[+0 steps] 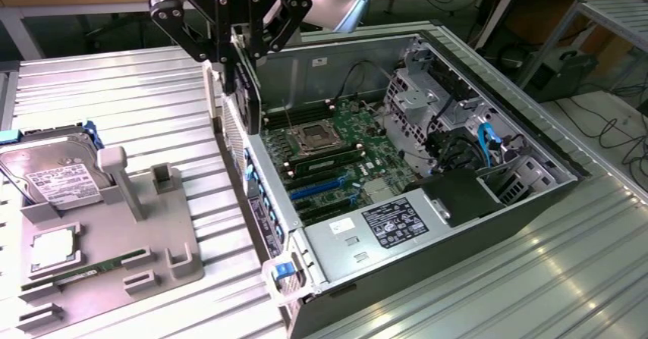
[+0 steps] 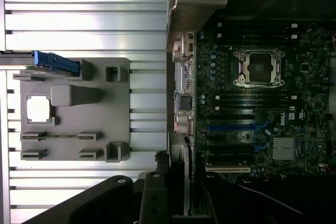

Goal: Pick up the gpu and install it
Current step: 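Pick up the gpu and move the gpu toward the slot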

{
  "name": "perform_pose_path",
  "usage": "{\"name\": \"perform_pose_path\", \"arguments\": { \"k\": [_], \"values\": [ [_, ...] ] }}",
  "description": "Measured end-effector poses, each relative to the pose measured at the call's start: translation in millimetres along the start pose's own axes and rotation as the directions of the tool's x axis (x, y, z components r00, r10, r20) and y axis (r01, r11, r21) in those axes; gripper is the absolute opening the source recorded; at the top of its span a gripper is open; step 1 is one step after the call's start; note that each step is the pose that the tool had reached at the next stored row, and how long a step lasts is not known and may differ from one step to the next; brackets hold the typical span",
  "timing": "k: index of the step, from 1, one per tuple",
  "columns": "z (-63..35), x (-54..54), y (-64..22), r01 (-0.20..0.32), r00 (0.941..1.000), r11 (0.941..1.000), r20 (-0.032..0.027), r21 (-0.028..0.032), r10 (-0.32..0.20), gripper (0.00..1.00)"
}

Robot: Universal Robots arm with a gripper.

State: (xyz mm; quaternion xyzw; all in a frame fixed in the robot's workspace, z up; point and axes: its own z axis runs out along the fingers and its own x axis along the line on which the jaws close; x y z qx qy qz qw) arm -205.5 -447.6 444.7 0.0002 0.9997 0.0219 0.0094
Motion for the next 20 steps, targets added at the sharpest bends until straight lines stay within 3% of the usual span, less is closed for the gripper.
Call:
{"name": "perform_pose_path", "arguments": {
  "k": [20],
  "values": [
    [0.3, -13.5, 0.1, 0.000, 1.0000, 1.0000, 0.0000, 0.0000, 0.000, 0.27]
  ]
}}
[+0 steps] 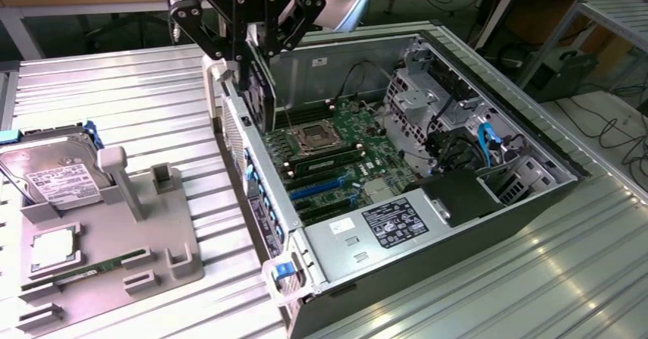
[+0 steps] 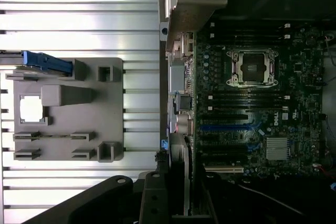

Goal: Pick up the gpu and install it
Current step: 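Pick up the gpu and move the gpu toward the slot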

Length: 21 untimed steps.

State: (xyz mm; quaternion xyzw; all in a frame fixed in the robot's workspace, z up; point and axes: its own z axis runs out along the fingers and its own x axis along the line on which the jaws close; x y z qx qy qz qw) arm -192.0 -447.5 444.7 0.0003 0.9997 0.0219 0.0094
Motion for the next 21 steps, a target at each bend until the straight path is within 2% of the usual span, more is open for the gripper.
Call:
{"name": "perform_pose_path", "arguments": {
  "k": [21],
  "values": [
    [0.7, -18.5, 0.0, 0.000, 1.0000, 1.0000, 0.0000, 0.0005, 0.000, 0.27]
  ]
}}
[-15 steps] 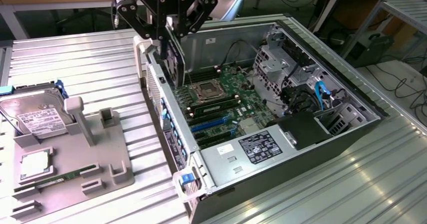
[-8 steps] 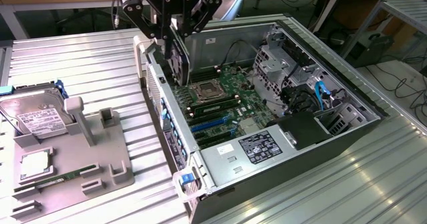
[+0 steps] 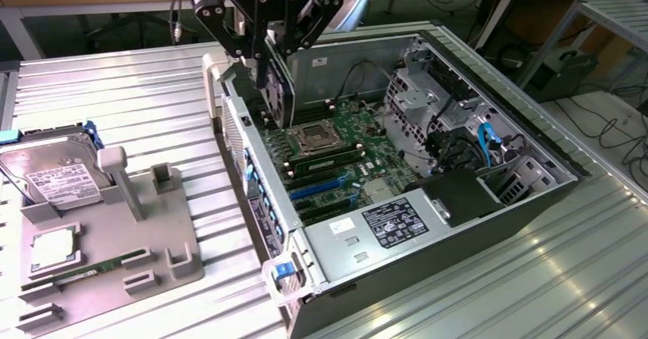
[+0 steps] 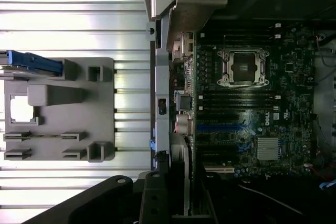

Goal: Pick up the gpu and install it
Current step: 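Pick up the gpu and move the gpu toward the slot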

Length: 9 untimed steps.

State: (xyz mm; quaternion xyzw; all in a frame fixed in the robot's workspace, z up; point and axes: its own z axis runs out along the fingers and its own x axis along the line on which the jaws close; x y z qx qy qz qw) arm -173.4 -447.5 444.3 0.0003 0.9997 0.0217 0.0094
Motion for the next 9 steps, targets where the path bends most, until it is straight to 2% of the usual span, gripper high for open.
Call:
{"name": "perform_pose_path", "arguments": {
  "k": [9],
  "values": [
    [0.2, -6.4, 0.0, 0.000, 1.0000, 1.0000, 0.0000, 0.0000, 0.000, 0.27]
  ]
}}
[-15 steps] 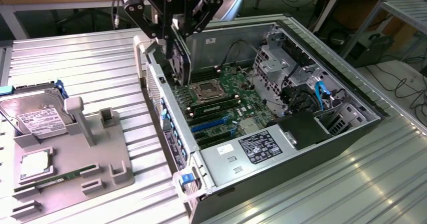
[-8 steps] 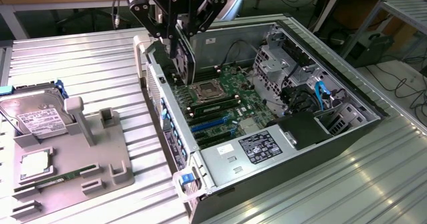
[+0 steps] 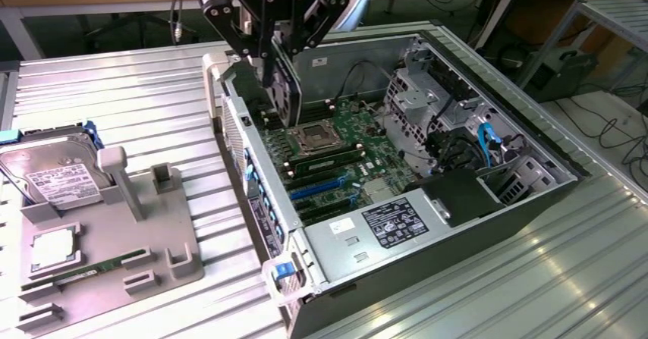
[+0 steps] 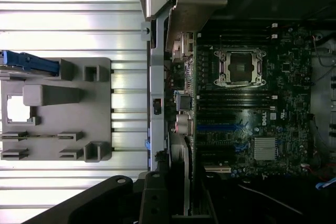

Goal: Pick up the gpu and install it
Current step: 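Pick up the gpu and move the gpu toward the slot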

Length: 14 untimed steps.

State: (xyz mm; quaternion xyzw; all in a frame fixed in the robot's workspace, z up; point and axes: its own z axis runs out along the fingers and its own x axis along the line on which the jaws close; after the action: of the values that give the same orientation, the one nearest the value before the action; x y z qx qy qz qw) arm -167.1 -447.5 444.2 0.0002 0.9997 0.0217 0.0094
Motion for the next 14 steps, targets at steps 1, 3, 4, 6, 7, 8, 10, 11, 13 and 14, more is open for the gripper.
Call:
{"name": "perform_pose_path", "arguments": {
  "k": [1, 3, 4, 6, 7, 8, 10, 11, 13, 14],
  "values": [
    [0.0, -0.8, 0.0, 0.000, 1.0000, 1.0000, 0.0000, 0.0000, 0.000, 0.27],
    [0.1, -2.3, 0.0, 0.000, 1.0000, 1.0000, 0.0000, 0.0000, 0.000, 0.27],
    [0.0, -3.1, 0.0, 0.000, 1.0000, 1.0000, -0.0001, 0.0001, 0.000, 0.27],
    [0.1, -4.6, 0.0, 0.000, 1.0000, 1.0000, 0.0000, 0.0000, 0.000, 0.27],
    [0.1, -5.4, 0.0, 0.000, 1.0000, 1.0000, 0.0000, 0.0001, 0.000, 0.27],
    [0.1, -6.1, 0.0, 0.000, 1.0000, 1.0000, 0.0000, 0.0000, 0.000, 0.27],
    [0.2, -7.7, 0.0, 0.000, 1.0000, 1.0000, 0.0000, 0.0001, 0.000, 0.27],
    [0.2, -8.6, 0.0, 0.000, 1.0000, 1.0000, 0.0000, 0.0001, 0.000, 0.27],
    [0.2, -10.3, 0.0, 0.000, 1.0000, 1.0000, 0.0000, 0.0001, 0.000, 0.27],
    [0.2, -11.1, 0.0, 0.000, 1.0000, 1.0000, -0.0001, 0.0001, 0.000, 0.27]
  ]
}}
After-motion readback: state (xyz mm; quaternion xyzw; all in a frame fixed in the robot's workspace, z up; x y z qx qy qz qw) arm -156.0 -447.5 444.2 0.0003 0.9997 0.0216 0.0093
